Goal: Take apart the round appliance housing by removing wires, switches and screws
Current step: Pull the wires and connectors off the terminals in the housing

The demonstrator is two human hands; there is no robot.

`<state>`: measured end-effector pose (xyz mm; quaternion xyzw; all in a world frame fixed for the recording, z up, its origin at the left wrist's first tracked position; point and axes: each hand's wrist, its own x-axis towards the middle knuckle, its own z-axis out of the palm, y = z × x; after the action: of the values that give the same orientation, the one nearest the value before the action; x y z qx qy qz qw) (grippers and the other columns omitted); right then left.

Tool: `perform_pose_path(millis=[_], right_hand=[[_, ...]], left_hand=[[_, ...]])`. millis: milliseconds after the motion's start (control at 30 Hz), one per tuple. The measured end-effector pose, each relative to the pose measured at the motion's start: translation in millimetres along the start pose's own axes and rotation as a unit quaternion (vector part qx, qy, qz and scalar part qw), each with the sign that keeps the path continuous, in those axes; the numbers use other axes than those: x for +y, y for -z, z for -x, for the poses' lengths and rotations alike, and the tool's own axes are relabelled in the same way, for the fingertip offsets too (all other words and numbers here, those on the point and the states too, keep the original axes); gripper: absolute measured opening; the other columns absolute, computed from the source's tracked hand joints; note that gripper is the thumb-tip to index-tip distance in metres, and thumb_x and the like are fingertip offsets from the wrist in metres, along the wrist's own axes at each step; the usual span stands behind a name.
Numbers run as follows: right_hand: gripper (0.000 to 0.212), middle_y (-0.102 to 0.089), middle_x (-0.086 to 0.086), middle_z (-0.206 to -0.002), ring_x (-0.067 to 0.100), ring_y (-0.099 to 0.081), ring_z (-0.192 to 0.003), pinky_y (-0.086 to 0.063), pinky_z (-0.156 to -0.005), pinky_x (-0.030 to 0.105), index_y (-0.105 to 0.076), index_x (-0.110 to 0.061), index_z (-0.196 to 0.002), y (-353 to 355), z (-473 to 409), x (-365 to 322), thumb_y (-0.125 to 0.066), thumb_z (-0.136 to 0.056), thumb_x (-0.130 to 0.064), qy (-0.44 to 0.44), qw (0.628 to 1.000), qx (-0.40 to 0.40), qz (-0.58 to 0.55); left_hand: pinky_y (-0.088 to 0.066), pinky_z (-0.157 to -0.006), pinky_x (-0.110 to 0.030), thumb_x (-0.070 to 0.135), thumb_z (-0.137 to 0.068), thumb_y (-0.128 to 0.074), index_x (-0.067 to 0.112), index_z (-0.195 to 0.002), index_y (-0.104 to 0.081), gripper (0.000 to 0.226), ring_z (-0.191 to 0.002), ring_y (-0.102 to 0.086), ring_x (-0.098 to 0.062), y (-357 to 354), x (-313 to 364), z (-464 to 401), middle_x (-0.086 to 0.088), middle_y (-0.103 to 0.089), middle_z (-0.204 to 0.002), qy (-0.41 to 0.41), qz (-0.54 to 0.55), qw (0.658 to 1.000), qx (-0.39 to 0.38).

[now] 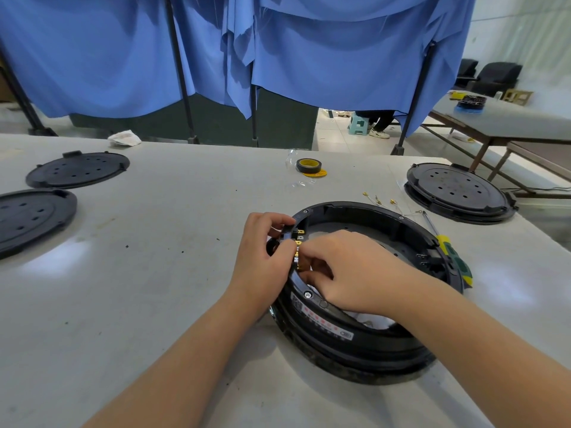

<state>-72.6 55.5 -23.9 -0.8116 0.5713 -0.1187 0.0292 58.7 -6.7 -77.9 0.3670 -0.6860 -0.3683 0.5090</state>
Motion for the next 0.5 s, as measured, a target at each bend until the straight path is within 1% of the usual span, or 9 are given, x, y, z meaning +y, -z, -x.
perform_pose_path(millis=[100, 167, 267, 333, 433, 500], right_hand=[[0.013, -0.052, -0.004, -0.065, 0.016, -0.047, -0.061, -0.038, -0.054, 0.033, -0.048, -0.023, -0.071, 0.1, -1.3, 1.2, -0.056, -0.081, -0.021, 0.003, 1.000, 0.000, -0.007], [0.013, -0.051, -0.005, -0.064, 0.016, -0.047, -0.061, -0.039, -0.055, 0.034, -0.049, -0.022, -0.071, -0.4, -1.0, 1.6, -0.056, -0.082, -0.022, 0.001, 1.000, 0.004, -0.006], [0.012, -0.050, -0.007, -0.062, 0.015, -0.048, -0.061, -0.037, -0.053, 0.031, -0.051, -0.022, -0.073, -2.0, 1.1, 1.0, -0.056, -0.082, -0.028, -0.008, 1.000, 0.013, 0.005], [0.017, -0.049, -0.008, -0.060, 0.011, -0.049, -0.059, -0.036, -0.053, 0.029, -0.050, -0.024, -0.071, -1.7, 2.6, 1.7, -0.056, -0.083, -0.034, -0.020, 1.000, 0.014, 0.004], [0.023, -0.050, -0.011, -0.061, 0.003, -0.046, -0.059, -0.033, -0.055, 0.027, -0.048, -0.030, -0.070, 0.4, 5.6, 4.4, -0.058, -0.085, -0.043, -0.038, 0.999, -0.004, -0.010], [0.023, -0.050, -0.012, -0.062, 0.003, -0.046, -0.060, -0.033, -0.055, 0.027, -0.047, -0.031, -0.071, 1.4, 7.3, 6.9, -0.058, -0.086, -0.043, -0.035, 0.999, -0.015, -0.016]], left_hand=[[-0.041, -0.077, -0.008, 0.020, -0.074, -0.046, 0.021, -0.098, -0.060, 0.028, -0.092, -0.052, 0.002, 0.3, -0.3, -0.4, 0.001, -0.052, -0.105, -0.002, 0.000, 1.000, -0.003], [-0.040, -0.076, -0.006, 0.019, -0.074, -0.046, 0.022, -0.098, -0.060, 0.029, -0.092, -0.051, 0.002, 0.5, -0.5, -0.5, 0.001, -0.052, -0.105, -0.003, -0.001, 1.000, -0.006], [-0.040, -0.076, -0.006, 0.019, -0.073, -0.045, 0.022, -0.098, -0.060, 0.029, -0.092, -0.051, 0.002, 0.8, -0.5, -0.2, 0.001, -0.052, -0.105, -0.002, 0.001, 1.000, -0.008], [-0.040, -0.076, -0.006, 0.019, -0.073, -0.045, 0.022, -0.099, -0.060, 0.030, -0.092, -0.051, 0.003, 0.6, -0.7, 0.2, 0.002, -0.052, -0.105, -0.005, -0.001, 1.000, -0.005], [-0.040, -0.076, -0.006, 0.019, -0.073, -0.045, 0.022, -0.099, -0.060, 0.030, -0.093, -0.051, 0.003, 0.4, -1.0, 0.2, 0.003, -0.051, -0.104, -0.005, -0.004, 1.000, -0.004], [-0.041, -0.076, -0.007, 0.019, -0.072, -0.045, 0.020, -0.099, -0.060, 0.031, -0.093, -0.051, 0.002, 0.0, -0.8, 0.1, 0.002, -0.051, -0.105, -0.003, -0.003, 1.000, -0.004]])
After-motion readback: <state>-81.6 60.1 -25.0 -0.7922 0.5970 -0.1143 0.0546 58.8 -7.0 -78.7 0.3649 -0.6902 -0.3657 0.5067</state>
